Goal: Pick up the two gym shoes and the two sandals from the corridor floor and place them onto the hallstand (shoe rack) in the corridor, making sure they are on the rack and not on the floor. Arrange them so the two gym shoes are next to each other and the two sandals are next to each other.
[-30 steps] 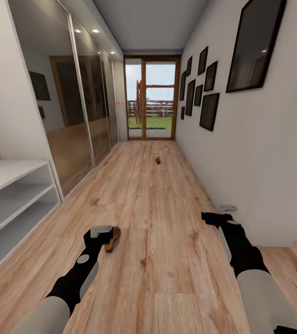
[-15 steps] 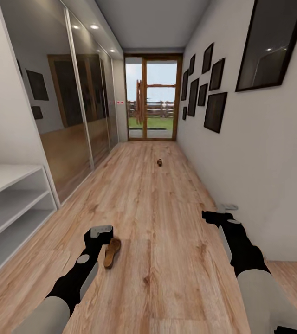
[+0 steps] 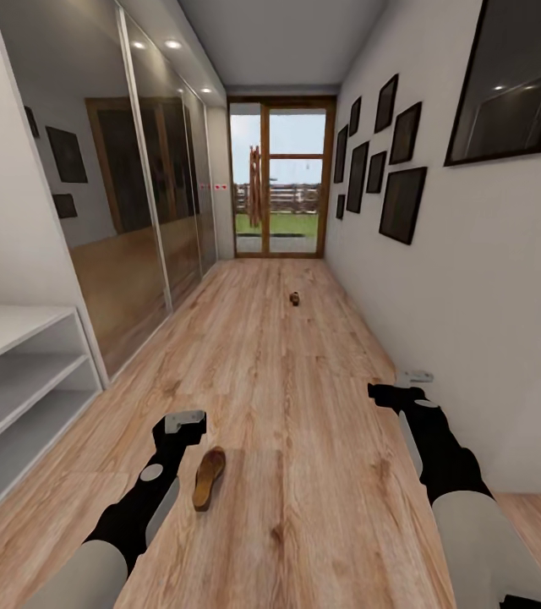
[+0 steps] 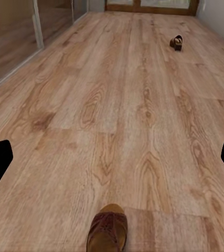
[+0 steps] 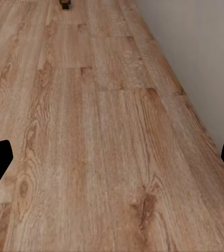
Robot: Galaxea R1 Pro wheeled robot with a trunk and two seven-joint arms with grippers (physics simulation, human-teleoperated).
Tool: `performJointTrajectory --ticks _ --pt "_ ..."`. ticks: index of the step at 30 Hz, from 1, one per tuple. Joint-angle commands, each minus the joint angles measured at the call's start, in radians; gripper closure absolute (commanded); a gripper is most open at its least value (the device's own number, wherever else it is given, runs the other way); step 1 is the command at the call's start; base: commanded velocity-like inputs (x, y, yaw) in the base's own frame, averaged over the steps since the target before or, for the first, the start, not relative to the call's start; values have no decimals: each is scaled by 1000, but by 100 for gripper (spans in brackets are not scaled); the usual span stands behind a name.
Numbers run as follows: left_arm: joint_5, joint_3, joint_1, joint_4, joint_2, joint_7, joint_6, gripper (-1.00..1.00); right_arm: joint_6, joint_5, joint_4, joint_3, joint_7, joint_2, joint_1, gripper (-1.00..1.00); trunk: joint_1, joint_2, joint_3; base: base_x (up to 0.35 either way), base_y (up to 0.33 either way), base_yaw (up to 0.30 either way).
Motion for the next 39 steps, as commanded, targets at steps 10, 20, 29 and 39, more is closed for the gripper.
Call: performJointTrajectory --ticks 10,20,29,39 --pt "10 -7 -1 2 0 8 -28 -100 6 9 -4 0 1 0 -1 -100 0 0 -1 146 24 0" --pt "10 -8 -1 2 1 9 -30 -100 10 9 -5 0 1 0 -1 -100 0 0 -1 292 73 0" --pt "10 -8 -1 2 1 9 -30 -100 12 8 -5 0 1 0 -1 -100 0 -1 -7 36 9 0" --pt "10 -10 -1 3 1 9 -30 -100 14 8 -27 0 1 1 -1 -100 5 -3 -61 0 0 0"
